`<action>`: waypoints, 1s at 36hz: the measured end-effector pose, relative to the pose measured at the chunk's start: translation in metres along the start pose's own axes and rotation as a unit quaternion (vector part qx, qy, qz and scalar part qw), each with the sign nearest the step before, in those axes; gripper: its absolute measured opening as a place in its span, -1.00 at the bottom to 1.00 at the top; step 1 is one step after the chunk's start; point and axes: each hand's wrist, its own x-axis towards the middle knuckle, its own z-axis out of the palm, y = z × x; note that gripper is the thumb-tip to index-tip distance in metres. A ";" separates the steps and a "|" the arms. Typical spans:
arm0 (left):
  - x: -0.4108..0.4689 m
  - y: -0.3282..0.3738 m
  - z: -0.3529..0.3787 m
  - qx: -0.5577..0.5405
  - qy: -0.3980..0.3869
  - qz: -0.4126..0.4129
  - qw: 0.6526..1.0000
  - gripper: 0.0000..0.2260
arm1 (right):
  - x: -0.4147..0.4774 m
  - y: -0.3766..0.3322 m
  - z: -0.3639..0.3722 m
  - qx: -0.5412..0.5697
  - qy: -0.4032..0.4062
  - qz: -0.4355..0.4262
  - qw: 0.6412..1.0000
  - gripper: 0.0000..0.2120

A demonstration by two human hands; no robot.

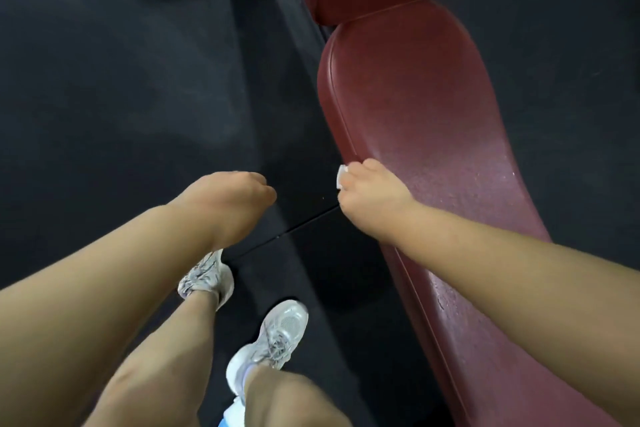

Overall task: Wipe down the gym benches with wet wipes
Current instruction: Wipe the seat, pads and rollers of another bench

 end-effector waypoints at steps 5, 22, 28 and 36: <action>-0.012 0.004 -0.011 0.069 -0.014 0.035 0.997 -0.67 | -0.045 -0.028 0.025 0.012 -0.048 0.000 0.999 -0.84; -0.010 0.017 -0.004 0.174 -0.108 0.145 0.968 -0.61 | -0.065 -0.071 0.028 0.074 -0.130 0.161 0.975 -0.84; -0.012 0.050 -0.009 0.213 -0.126 0.198 0.949 -0.56 | -0.130 -0.112 0.029 0.162 -0.192 0.211 0.945 -0.72; -0.012 0.112 -0.019 0.261 -0.128 0.257 0.922 -0.55 | -0.181 -0.155 0.016 0.280 -0.167 0.444 0.835 -0.68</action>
